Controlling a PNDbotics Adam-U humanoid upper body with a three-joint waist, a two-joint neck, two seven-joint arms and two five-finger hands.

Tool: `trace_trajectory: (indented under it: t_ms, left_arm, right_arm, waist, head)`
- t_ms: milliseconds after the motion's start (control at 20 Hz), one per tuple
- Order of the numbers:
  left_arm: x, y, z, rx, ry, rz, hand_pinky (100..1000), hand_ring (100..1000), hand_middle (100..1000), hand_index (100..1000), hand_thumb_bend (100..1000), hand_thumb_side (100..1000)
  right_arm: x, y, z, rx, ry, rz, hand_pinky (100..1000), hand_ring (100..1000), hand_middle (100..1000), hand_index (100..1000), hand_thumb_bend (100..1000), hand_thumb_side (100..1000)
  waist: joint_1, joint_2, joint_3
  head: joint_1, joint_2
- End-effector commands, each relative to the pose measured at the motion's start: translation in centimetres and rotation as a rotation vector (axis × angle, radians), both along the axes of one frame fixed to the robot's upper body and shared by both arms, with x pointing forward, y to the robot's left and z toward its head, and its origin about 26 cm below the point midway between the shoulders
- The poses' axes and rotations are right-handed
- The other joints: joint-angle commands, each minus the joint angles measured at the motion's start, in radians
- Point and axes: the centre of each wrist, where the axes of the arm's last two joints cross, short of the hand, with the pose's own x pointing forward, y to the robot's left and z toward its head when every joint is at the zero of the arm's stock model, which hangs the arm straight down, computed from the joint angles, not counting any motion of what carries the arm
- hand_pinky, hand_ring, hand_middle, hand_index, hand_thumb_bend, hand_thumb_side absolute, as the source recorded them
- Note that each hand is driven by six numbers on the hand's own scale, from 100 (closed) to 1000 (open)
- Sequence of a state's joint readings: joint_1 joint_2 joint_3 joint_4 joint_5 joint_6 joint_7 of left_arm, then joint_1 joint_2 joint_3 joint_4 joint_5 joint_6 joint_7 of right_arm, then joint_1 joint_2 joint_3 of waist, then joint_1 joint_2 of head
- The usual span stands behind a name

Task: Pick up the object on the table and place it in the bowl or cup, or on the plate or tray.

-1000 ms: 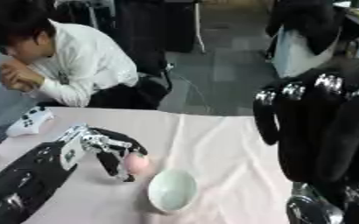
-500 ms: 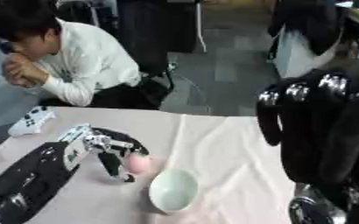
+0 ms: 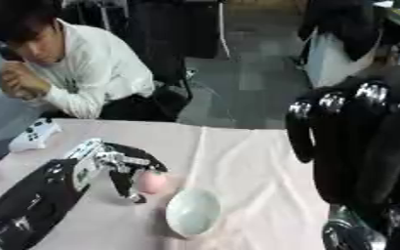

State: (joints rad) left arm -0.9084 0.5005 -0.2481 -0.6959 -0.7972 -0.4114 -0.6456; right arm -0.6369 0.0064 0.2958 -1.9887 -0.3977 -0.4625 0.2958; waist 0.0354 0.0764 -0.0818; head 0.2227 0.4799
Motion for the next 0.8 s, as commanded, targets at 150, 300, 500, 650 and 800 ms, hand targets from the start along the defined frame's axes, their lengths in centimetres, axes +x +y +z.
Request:
trace_trajectory:
  t_ms: [150,300,500,650,800]
  left_arm:
    - [0.22,0.37,0.96,-0.004,-0.026,0.013,292,575,808,966,298,207]
    - [0.21,0.4,0.97,-0.011,-0.029,0.018,201,493,741,912,201,240]
    - [0.17,0.44,0.93,-0.025,-0.049,0.026,100,387,637,782,108,260]
    - [0.13,0.45,0.95,-0.027,-0.081,0.027,100,210,526,684,102,310]
    - [0.08,0.54,0.91,-0.029,-0.116,0.029,100,100,435,591,100,446]
  right_arm:
    - [-0.38,0.33,0.72,0.014,-0.026,0.016,100,100,100,258,699,660]
    - [-0.38,0.34,0.72,0.014,-0.026,0.016,100,100,100,258,698,661]
    - [-0.38,0.34,0.73,0.014,-0.026,0.016,100,100,100,258,698,661]
    - [-0.38,0.34,0.73,0.014,-0.027,0.016,100,100,100,258,698,660]
    - [-0.38,0.33,0.74,0.014,-0.027,0.016,100,100,100,257,697,660]
  waist:
    - [0.001,-0.01,-0.001]
    - [0.001,-0.01,-0.001]
    - [0.001,-0.01,-0.001]
    - [0.0,-0.01,0.0]
    - [0.0,-0.01,0.0]
  head:
    - [0.012,-0.014]
    - [0.013,-0.014]
    - [0.013,-0.014]
    - [0.014,-0.013]
    - [0.014,-0.012]
